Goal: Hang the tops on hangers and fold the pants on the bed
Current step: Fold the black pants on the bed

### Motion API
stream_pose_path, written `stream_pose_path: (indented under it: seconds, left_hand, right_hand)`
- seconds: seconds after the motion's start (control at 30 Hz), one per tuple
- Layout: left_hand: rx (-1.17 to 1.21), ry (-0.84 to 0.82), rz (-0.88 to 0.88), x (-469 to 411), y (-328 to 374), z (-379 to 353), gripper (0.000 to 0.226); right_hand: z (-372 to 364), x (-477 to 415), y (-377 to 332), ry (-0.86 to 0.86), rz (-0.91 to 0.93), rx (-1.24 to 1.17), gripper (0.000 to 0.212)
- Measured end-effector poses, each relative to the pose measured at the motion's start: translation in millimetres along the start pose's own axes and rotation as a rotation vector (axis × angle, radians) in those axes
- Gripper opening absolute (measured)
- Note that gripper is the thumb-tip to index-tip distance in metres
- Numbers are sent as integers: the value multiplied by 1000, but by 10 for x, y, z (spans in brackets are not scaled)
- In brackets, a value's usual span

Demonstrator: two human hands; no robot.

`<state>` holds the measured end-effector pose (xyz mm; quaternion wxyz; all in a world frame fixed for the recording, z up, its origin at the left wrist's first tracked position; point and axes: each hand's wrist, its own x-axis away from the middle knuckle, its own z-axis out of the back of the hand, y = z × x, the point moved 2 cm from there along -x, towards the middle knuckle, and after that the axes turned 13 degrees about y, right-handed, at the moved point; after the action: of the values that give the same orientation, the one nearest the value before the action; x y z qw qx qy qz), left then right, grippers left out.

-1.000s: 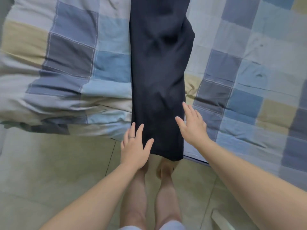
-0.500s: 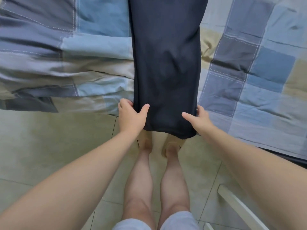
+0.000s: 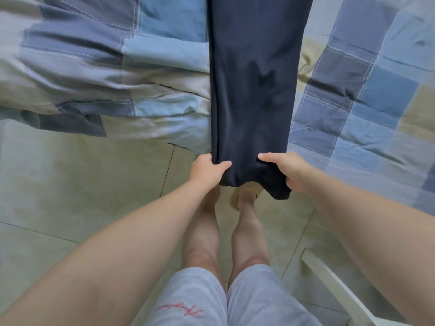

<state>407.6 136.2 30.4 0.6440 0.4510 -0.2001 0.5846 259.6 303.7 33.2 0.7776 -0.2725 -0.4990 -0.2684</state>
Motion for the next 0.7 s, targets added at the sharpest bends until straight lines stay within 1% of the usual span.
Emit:
stream_pose_path:
  seconds: [0.03, 0.1, 0.17, 0.23, 0.37, 0.4, 0.5, 0.57, 0.63, 0.7]
  left_hand:
    - [6, -27, 10, 47, 11, 68, 18]
    - [33, -65, 31, 159, 51, 229, 21]
    - [69, -56, 49, 296, 112, 419, 23]
    - [83, -16, 44, 483, 185, 623, 23]
    - [94, 71, 29, 877, 356, 1018, 25]
    - [98, 92, 14, 958, 405, 1115, 26]
    - [142, 128, -12, 1203, 526, 1381, 26]
    - [208, 125, 14, 1384, 561, 1522, 28]
    - [263, 87, 65, 1571, 559, 1616, 32]
    - [254, 34, 71, 1727, 539, 1651, 23]
  right_hand:
    - [33, 99, -26, 10, 5, 11, 54]
    - [120, 323, -82, 26, 22, 31, 64]
    - [224, 569, -143, 47, 45, 42, 66]
    - [324, 859, -193, 53, 73, 47, 59]
    - [440, 1455, -225, 85, 167, 4, 34]
    - [459, 1598, -219, 107, 194, -27, 32]
    - [501, 2017, -189, 153, 246, -117, 42]
    - [533, 2269, -138, 153, 260, -172, 46]
    - [551, 2468, -54, 116, 246, -228, 45]
    - [546, 2623, 61, 63, 208, -319, 37]
